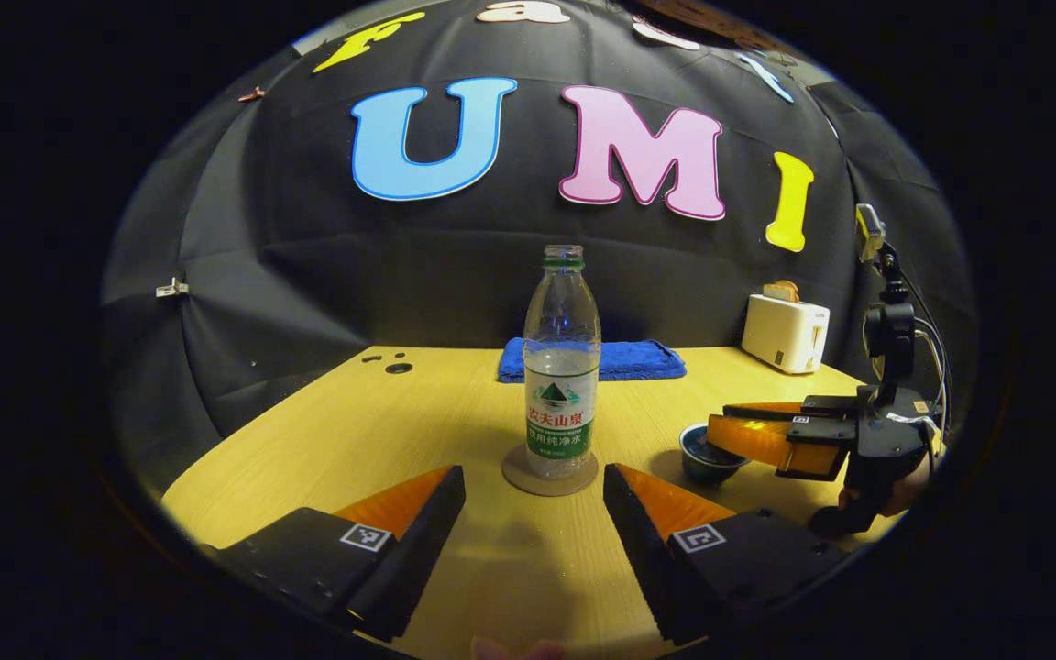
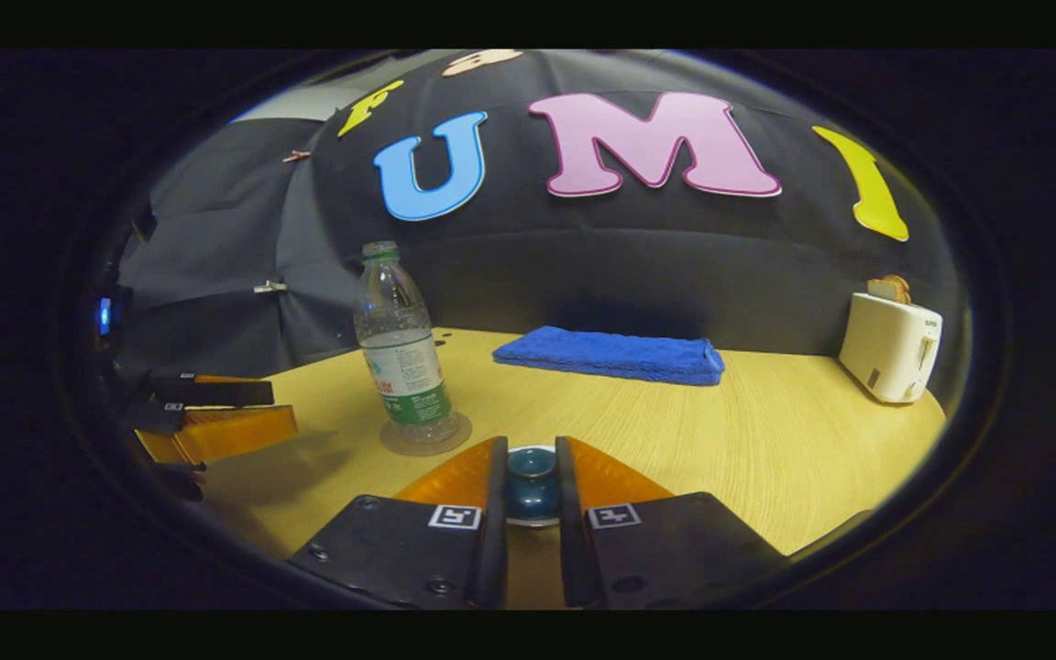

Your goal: Open the teacup lid with one hand, grasp the water bottle and pour water into the teacup with the other hand; after pouring, place the water bottle on the coaster and then close the teacup lid.

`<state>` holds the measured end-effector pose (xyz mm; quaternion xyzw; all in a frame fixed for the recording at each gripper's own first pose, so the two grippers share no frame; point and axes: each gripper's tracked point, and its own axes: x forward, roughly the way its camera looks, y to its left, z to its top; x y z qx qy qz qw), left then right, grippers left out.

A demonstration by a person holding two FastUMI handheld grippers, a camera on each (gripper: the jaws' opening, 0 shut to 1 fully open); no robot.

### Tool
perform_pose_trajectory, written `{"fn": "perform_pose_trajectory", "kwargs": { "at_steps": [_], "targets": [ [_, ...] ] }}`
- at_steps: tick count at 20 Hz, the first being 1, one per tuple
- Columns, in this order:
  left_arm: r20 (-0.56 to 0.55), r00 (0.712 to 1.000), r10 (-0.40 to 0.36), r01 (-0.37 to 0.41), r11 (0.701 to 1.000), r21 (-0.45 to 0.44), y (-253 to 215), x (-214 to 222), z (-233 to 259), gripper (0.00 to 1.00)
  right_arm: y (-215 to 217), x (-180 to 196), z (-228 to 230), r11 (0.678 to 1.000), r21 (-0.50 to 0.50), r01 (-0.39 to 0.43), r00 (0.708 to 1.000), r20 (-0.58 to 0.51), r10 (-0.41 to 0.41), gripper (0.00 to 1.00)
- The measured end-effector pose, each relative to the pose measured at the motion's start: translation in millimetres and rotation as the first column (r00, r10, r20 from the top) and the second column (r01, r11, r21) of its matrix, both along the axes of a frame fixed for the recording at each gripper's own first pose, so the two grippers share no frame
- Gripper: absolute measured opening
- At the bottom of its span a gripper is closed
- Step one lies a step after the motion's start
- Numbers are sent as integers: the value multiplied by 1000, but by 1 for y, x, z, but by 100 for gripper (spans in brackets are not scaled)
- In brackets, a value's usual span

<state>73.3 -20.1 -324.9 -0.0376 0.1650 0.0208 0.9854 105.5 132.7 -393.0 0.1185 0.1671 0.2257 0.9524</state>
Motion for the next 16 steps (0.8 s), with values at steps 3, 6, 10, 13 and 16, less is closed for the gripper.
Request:
{"fn": "perform_pose_trajectory", "kwargs": {
  "at_steps": [3,6,10,13,16],
  "targets": [
    [9,1000,-5,5,1000,21,0,3,4,95,-5,-1,0,1000,-9,15,1000,-13,-15,32],
    [13,1000,-6,6,1000,10,-3,3,8,95,-7,-1,-2,1000,-7,24,1000,-20,-25,64],
    [27,1000,-5,5,1000,10,-4,1,18,95,-13,-11,31,999,23,25,998,57,-26,100],
    [29,999,-15,15,1000,3,-6,-1,27,95,-27,-19,56,998,-8,55,992,110,-54,100],
    [40,999,-14,15,1000,-16,-5,-7,46,95,-39,-29,92,996,-8,93,988,126,-92,100]
  ]
}}
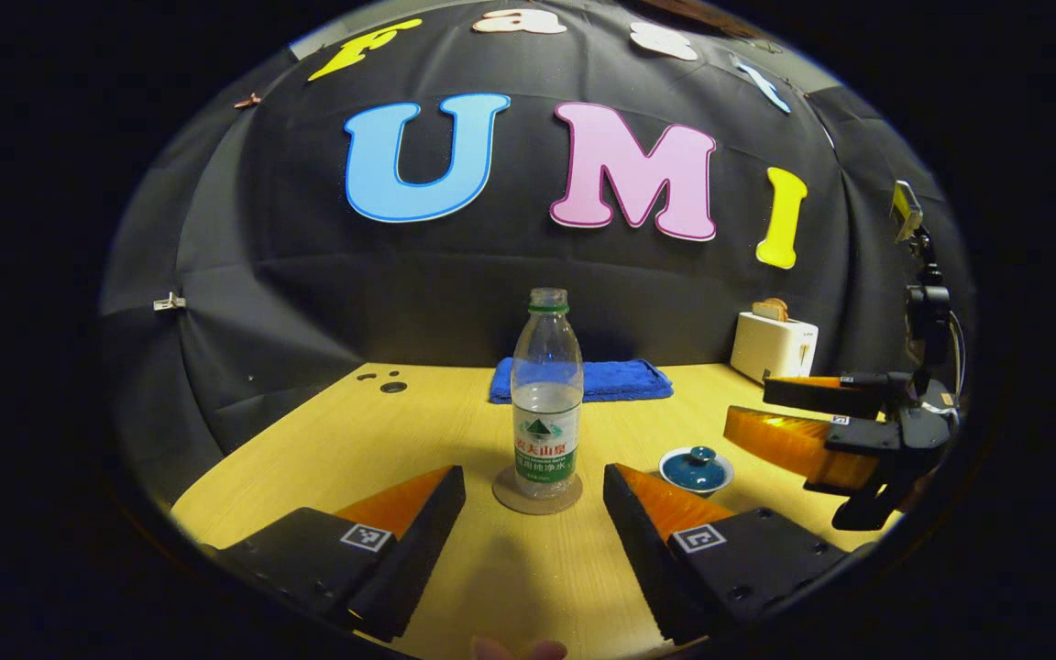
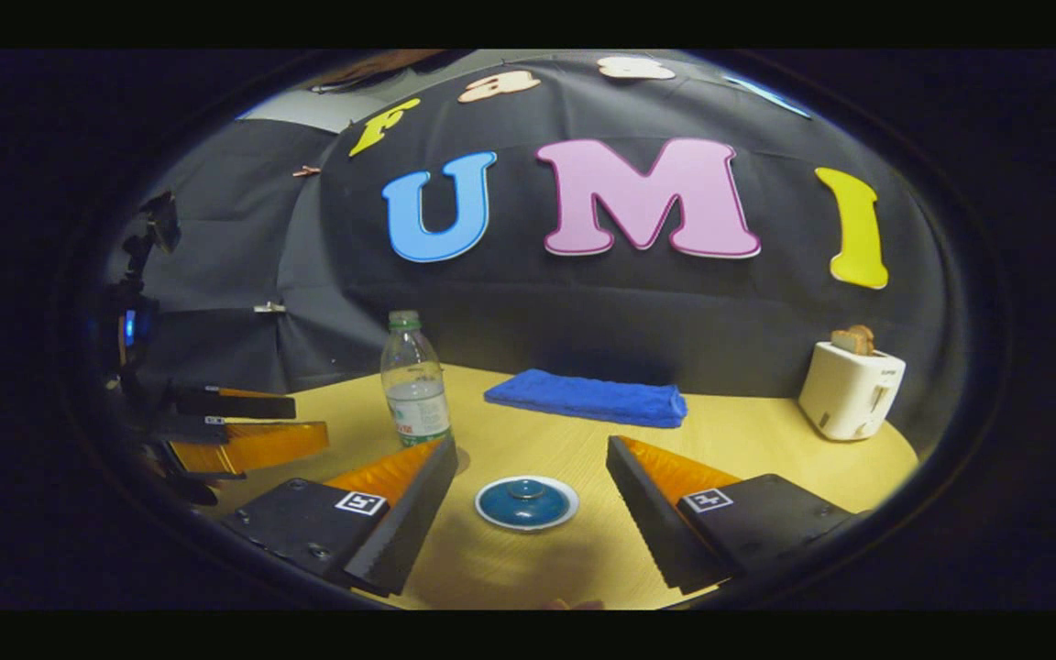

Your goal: Open the teacup lid with one hand, grasp the water bottle and pour water into the teacup with the other hand; after pouring, place the water bottle on the coaster and then close the teacup lid.

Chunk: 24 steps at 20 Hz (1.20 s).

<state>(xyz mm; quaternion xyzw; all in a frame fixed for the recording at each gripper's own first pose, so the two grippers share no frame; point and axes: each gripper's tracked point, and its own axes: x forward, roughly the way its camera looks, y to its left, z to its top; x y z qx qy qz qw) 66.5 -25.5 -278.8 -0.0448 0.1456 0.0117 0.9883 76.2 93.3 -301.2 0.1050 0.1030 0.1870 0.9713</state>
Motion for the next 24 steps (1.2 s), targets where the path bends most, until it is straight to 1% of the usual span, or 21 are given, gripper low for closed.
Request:
{"fn": "perform_pose_trajectory", "kwargs": {
  "at_steps": [3,4,5,6,7,11,13,15,16,17,19,20,24],
  "targets": [
    [10,1000,6,-6,1000,16,4,-9,27,95,-14,-13,43,999,-4,46,999,13,-46,100],
    [17,1000,6,-6,1000,28,6,-12,40,98,-19,-17,60,998,-12,60,998,19,-60,100],
    [30,1000,5,-6,999,36,7,-15,54,95,-24,-21,77,997,-19,76,997,26,-76,100],
    [45,999,0,-2,999,36,6,-19,69,95,-30,-24,95,995,-27,98,995,39,-97,100],
    [56,998,0,-1,1000,28,7,-31,85,95,-36,-26,113,992,-34,120,992,50,-118,100],
    [72,997,4,-2,1000,-18,8,-44,135,95,-52,-41,169,984,-18,179,982,66,-177,100],
    [98,995,24,-24,1000,-1,23,-47,160,95,-55,-48,186,982,-8,189,980,61,-188,100],
    [105,994,33,-32,999,-3,30,-51,177,95,-58,-56,203,980,-11,197,979,63,-196,100],
    [112,993,35,-35,999,-9,33,-53,186,98,-59,-58,211,980,-13,198,978,66,-197,100],
    [116,993,39,-37,999,-16,37,-55,193,95,-60,-61,219,980,-18,200,978,70,-199,100],
    [113,992,57,-56,998,-13,48,-56,204,95,-66,-66,233,976,-22,217,974,77,-215,100],
    [120,991,66,-65,998,-8,54,-56,210,95,-69,-67,237,974,-15,228,971,76,-226,100],
    [139,989,55,-56,998,0,59,-54,231,95,-85,-74,243,958,18,285,958,38,-285,100]
  ]
}}
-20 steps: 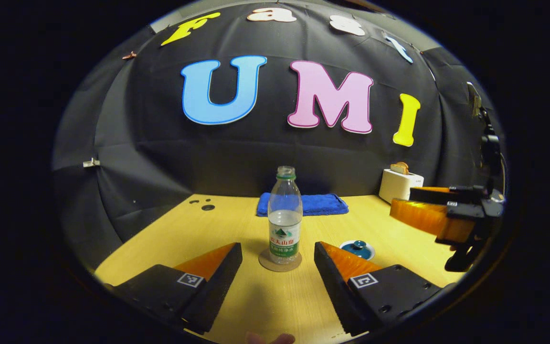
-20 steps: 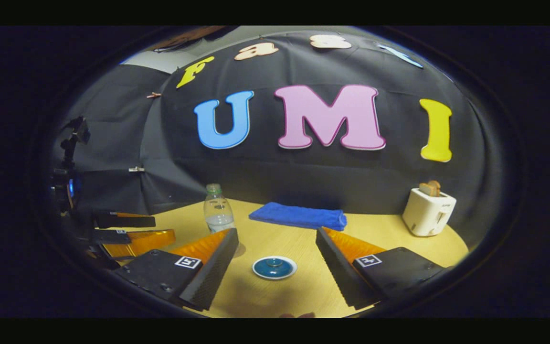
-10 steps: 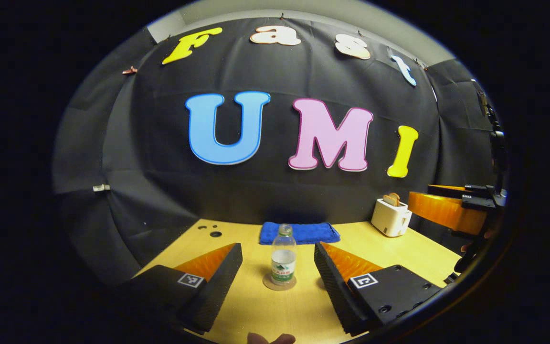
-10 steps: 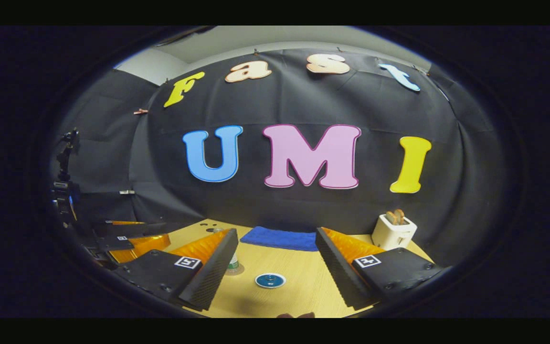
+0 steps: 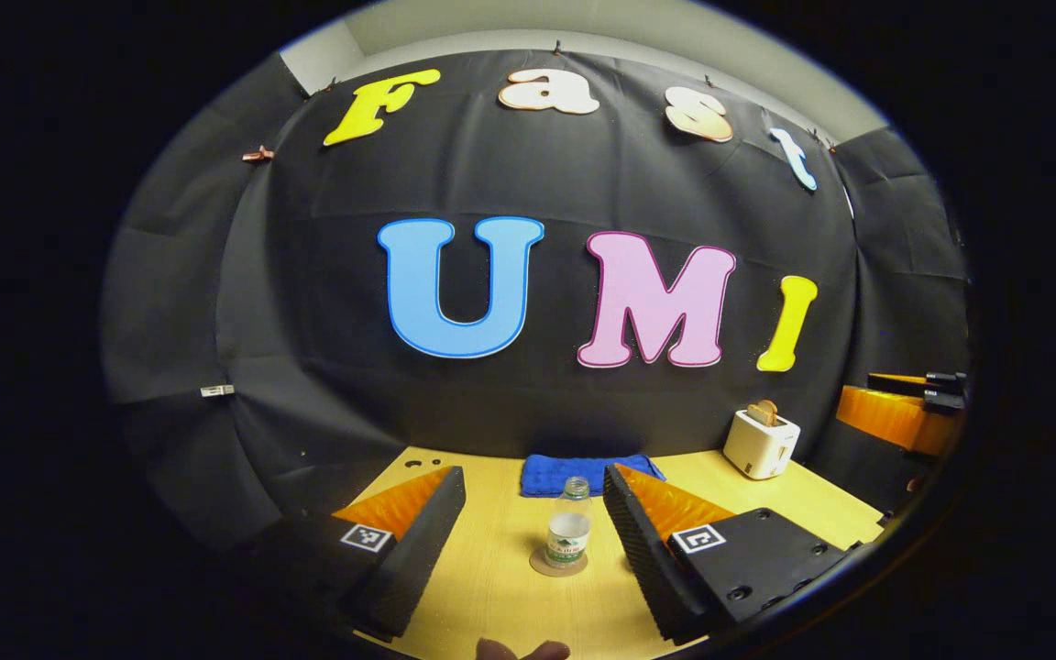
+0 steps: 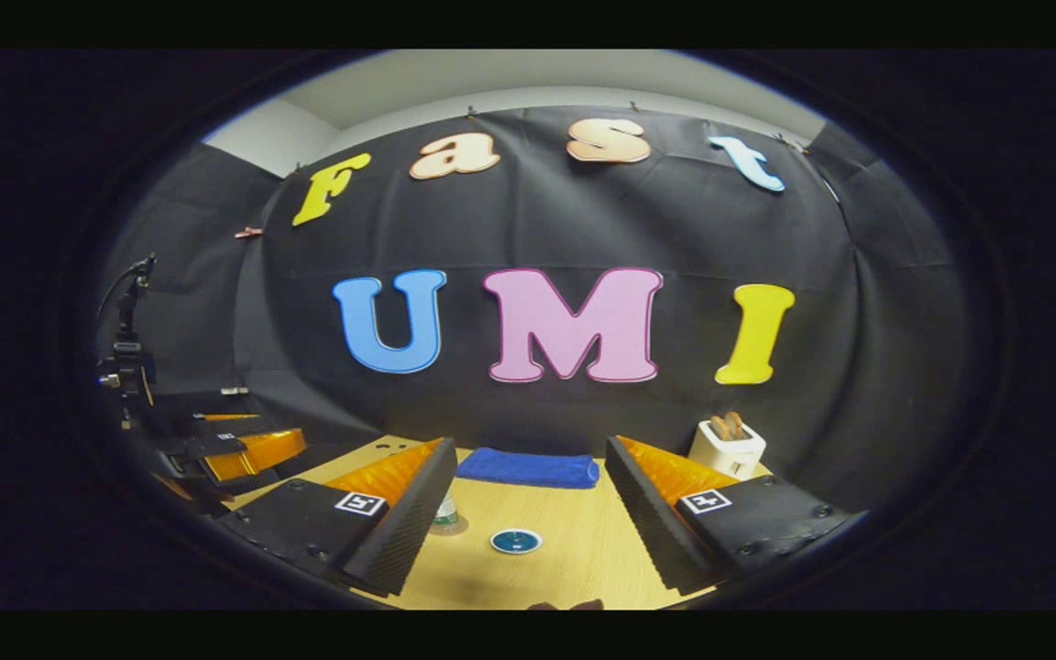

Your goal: Open the teacup lid with one hand, grasp the water bottle and pour water into the teacup with the other hand; after pouring, place the water bottle on the coaster and then close the teacup lid.

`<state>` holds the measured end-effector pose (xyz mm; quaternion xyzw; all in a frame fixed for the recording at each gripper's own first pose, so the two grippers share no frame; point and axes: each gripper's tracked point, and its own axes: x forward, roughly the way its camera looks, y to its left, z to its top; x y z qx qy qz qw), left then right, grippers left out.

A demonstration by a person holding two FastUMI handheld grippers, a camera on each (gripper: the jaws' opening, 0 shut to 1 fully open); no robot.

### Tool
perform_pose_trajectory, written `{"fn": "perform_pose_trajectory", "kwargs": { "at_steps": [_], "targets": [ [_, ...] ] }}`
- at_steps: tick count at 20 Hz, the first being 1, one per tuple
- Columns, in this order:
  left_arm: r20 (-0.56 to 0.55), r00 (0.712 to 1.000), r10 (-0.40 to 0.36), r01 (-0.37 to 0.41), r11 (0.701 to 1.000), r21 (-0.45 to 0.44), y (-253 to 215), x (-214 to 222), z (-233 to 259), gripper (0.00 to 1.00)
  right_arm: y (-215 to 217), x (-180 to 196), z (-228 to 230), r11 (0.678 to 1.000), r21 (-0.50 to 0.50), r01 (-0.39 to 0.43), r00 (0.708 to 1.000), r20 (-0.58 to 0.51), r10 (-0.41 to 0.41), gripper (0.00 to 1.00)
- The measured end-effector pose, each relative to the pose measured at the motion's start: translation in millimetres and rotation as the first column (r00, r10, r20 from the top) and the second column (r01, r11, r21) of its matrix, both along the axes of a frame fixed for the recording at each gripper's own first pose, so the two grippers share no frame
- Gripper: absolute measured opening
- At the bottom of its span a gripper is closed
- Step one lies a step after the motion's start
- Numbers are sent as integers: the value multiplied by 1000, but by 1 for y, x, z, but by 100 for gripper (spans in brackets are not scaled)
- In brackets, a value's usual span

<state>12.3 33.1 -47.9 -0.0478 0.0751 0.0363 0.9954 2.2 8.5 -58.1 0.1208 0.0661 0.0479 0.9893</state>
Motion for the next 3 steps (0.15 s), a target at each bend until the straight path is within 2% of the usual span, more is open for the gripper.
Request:
{"fn": "perform_pose_trajectory", "kwargs": {
  "at_steps": [3],
  "targets": [
    [3,1000,-12,12,1000,5,-1,-2,6,95,-11,-7,4,1000,4,25,1000,-4,-25,100]
  ]
}}
